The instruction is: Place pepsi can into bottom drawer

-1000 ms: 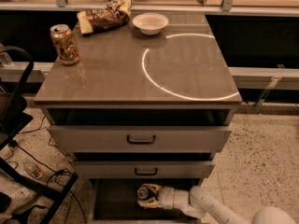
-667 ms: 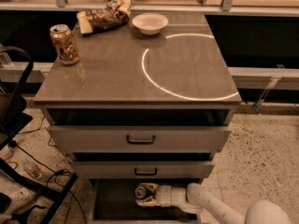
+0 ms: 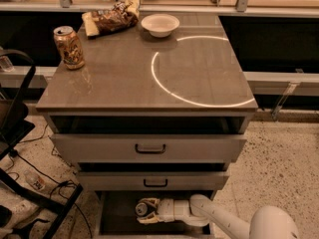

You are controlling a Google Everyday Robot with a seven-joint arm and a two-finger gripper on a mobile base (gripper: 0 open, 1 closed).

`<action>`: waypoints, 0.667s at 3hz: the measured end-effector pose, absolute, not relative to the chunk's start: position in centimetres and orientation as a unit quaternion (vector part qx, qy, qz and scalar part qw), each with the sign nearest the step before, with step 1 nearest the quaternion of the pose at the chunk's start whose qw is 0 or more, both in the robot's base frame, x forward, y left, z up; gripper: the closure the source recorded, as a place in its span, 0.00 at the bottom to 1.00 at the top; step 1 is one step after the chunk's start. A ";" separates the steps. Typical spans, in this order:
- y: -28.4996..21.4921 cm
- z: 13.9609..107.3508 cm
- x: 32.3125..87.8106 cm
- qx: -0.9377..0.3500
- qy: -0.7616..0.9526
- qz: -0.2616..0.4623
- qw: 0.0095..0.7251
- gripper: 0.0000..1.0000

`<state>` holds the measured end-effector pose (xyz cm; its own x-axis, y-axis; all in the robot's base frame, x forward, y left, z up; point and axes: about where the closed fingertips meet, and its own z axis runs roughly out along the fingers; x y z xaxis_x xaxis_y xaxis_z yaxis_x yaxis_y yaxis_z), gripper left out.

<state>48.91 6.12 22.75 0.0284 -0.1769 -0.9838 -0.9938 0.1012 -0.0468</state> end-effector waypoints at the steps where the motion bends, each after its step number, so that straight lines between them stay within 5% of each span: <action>1: 6.3 22.8 48.8 -0.524 0.558 0.419 0.489 0.75; 2: 6.5 22.8 48.7 -0.524 0.557 0.421 0.489 0.51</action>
Offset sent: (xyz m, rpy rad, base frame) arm -0.0006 0.0012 0.0002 0.0019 0.0010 0.0011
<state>48.74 6.48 22.77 0.0267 -0.1725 -0.9846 -0.9943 0.0970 -0.0439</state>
